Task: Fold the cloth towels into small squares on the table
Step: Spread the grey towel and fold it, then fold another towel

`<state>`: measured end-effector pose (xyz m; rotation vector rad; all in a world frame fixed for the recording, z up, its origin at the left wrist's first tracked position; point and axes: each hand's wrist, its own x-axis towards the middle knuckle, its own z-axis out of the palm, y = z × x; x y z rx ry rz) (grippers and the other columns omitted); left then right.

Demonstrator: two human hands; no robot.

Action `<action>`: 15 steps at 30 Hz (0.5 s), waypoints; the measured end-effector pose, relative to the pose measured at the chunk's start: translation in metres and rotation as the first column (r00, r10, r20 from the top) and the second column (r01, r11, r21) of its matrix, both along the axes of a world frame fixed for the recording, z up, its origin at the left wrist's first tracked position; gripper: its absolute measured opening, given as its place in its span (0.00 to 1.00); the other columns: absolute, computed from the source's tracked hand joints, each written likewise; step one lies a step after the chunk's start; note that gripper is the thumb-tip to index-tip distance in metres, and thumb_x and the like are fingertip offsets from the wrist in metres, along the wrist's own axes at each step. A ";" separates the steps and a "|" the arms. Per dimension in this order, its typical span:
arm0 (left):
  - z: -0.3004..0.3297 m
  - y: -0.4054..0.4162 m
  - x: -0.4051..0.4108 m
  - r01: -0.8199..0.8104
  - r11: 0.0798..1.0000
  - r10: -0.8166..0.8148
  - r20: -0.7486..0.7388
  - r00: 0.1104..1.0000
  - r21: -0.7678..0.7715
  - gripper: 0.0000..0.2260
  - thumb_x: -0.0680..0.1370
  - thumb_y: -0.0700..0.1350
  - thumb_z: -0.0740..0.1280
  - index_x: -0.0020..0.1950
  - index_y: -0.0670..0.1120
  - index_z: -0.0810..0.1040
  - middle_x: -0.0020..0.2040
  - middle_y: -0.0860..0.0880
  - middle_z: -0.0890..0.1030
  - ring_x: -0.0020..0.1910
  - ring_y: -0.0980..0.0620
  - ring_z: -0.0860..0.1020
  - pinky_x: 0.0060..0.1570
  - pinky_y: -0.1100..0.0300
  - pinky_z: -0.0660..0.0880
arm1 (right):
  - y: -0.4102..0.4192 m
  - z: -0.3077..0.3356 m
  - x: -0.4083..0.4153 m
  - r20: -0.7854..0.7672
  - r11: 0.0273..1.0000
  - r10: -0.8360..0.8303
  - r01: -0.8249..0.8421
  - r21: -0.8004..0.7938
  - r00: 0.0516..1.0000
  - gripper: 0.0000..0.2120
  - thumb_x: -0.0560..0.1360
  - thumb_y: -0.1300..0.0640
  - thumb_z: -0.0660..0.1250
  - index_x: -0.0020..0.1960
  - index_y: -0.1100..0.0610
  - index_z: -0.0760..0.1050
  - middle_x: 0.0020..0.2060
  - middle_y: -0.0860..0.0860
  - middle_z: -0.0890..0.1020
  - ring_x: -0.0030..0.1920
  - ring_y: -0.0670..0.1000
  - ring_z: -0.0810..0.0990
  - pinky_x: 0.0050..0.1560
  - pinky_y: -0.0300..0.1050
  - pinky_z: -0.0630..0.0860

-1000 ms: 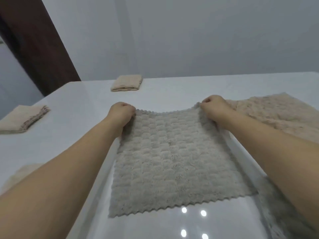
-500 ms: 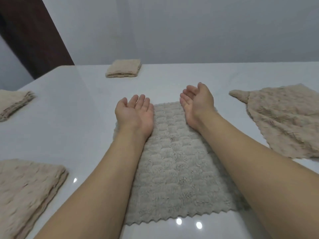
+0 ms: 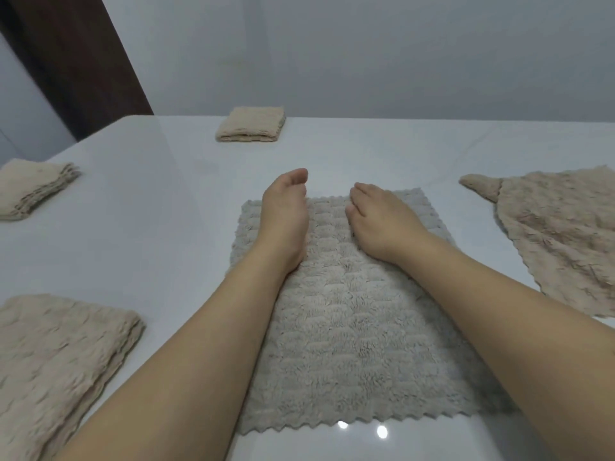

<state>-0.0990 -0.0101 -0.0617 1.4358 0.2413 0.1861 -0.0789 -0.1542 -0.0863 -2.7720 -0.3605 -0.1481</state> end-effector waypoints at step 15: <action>-0.018 0.021 -0.012 0.199 0.050 -0.326 -0.173 0.929 0.979 0.24 0.85 0.50 0.48 0.80 0.44 0.56 0.81 0.46 0.56 0.79 0.49 0.53 0.77 0.54 0.47 | -0.008 0.005 -0.005 -0.108 0.969 -0.021 -0.006 -0.248 0.994 0.27 0.82 0.46 0.40 0.79 0.54 0.44 0.79 0.50 0.46 0.78 0.50 0.45 0.76 0.51 0.42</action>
